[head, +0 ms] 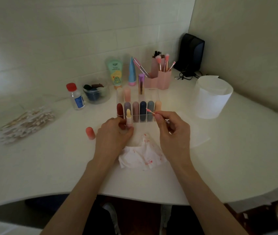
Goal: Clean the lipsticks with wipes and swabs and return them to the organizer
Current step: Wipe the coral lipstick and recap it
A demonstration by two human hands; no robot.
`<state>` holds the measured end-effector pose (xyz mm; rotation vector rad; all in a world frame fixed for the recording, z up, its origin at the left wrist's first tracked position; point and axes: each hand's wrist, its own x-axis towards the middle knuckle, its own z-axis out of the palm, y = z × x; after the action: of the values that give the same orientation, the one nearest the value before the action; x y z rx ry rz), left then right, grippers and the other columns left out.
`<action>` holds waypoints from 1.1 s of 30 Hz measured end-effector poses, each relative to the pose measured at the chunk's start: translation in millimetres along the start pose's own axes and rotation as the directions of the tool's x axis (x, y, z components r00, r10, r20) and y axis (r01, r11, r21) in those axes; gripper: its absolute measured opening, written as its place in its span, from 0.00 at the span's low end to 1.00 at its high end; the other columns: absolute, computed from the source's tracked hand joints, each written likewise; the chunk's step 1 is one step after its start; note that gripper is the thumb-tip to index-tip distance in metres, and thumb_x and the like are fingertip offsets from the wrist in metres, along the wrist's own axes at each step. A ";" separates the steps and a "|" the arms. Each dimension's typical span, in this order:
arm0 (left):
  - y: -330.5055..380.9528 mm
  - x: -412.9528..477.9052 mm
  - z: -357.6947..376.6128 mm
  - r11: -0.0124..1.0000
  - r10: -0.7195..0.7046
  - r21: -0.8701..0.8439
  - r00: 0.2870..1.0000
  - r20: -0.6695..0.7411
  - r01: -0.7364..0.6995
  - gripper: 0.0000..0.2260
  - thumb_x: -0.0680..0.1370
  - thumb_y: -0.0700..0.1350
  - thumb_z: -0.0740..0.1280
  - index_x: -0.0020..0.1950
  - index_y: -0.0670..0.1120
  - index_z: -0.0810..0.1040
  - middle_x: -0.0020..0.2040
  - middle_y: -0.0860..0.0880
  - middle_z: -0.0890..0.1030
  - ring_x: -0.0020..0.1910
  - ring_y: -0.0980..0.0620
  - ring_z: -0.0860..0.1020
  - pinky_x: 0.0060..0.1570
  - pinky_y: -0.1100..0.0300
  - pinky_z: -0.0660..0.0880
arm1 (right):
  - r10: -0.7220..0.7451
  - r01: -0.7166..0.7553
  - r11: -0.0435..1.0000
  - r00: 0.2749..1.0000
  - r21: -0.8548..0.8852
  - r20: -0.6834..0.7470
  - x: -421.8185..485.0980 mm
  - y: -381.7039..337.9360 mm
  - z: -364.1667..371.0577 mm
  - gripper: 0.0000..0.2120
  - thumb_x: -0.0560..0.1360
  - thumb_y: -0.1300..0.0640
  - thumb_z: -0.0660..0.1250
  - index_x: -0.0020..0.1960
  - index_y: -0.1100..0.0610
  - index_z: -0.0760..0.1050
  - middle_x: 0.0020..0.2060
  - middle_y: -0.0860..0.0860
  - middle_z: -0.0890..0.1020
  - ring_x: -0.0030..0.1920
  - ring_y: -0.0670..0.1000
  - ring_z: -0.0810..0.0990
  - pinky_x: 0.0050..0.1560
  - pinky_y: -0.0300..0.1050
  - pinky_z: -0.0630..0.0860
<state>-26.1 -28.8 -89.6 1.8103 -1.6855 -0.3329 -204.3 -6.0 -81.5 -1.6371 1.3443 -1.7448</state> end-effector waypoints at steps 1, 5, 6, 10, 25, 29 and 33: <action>-0.5 -0.1 0.0 1.000 0.001 -0.003 1.000 0.003 -0.001 0.13 0.77 0.56 0.70 0.57 0.50 0.82 0.50 0.52 0.83 0.48 0.50 0.79 0.50 0.57 0.74 | 0.001 -0.001 1.000 1.000 0.001 0.001 0.0 0.1 0.1 0.05 0.81 0.60 0.69 0.53 0.56 0.84 0.43 0.47 0.84 0.40 0.45 0.78 0.41 0.33 0.69; 0.6 -1.2 -1.7 1.000 -0.008 -0.023 1.000 0.023 0.008 0.14 0.77 0.56 0.70 0.59 0.51 0.81 0.52 0.52 0.82 0.47 0.53 0.78 0.49 0.60 0.72 | 0.008 -0.008 1.000 1.000 0.003 0.006 -0.1 -1.3 -0.4 0.05 0.81 0.59 0.69 0.54 0.56 0.84 0.43 0.47 0.84 0.40 0.45 0.78 0.41 0.33 0.69; 0.6 -2.5 -2.6 0.999 -0.004 -0.034 1.000 0.030 0.005 0.15 0.78 0.56 0.70 0.60 0.50 0.81 0.52 0.52 0.82 0.45 0.53 0.78 0.48 0.61 0.73 | 0.009 -0.009 1.000 1.000 0.004 0.004 -0.3 -1.5 -1.1 0.05 0.81 0.59 0.69 0.53 0.56 0.84 0.43 0.47 0.84 0.40 0.45 0.78 0.40 0.33 0.69; -3.4 -17.9 -12.5 0.995 0.026 -0.096 0.999 -0.041 -0.030 0.15 0.79 0.54 0.69 0.64 0.52 0.80 0.50 0.56 0.79 0.38 0.60 0.76 0.42 0.70 0.70 | 0.012 -0.012 1.000 1.000 -0.011 -0.008 -0.1 -2.1 -2.5 0.05 0.81 0.59 0.68 0.53 0.56 0.83 0.41 0.46 0.83 0.38 0.44 0.77 0.39 0.32 0.68; -59.4 -36.1 -60.9 0.999 -0.015 0.034 0.968 -0.249 0.024 0.07 0.79 0.52 0.69 0.55 0.52 0.82 0.52 0.55 0.76 0.45 0.57 0.76 0.44 0.57 0.71 | 0.000 0.000 1.000 0.999 -0.002 0.049 -5.6 -10.9 0.3 0.06 0.81 0.57 0.68 0.55 0.56 0.82 0.33 0.44 0.79 0.33 0.45 0.77 0.37 0.30 0.69; -47.3 -33.6 -67.9 0.746 -0.145 -0.659 0.989 -0.016 0.099 0.08 0.82 0.49 0.67 0.50 0.49 0.85 0.44 0.54 0.83 0.30 0.57 0.72 0.32 0.68 0.68 | -0.040 0.039 0.999 0.992 0.013 0.116 -7.5 -10.4 2.5 0.07 0.80 0.55 0.70 0.56 0.55 0.83 0.34 0.44 0.82 0.34 0.48 0.80 0.36 0.41 0.75; -37.3 -36.5 -68.8 0.595 -0.026 -0.791 0.987 0.157 0.141 0.13 0.80 0.50 0.65 0.55 0.44 0.83 0.48 0.44 0.82 0.28 0.53 0.64 0.30 0.65 0.59 | -0.165 0.181 0.983 0.955 -0.042 0.246 -13.0 -9.1 5.2 0.10 0.80 0.50 0.69 0.56 0.55 0.84 0.40 0.44 0.86 0.38 0.44 0.84 0.40 0.41 0.81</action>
<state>38.3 24.4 -67.6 1.1691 -1.1916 -1.0886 -193.6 6.7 -81.7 -1.9842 1.1849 -1.5443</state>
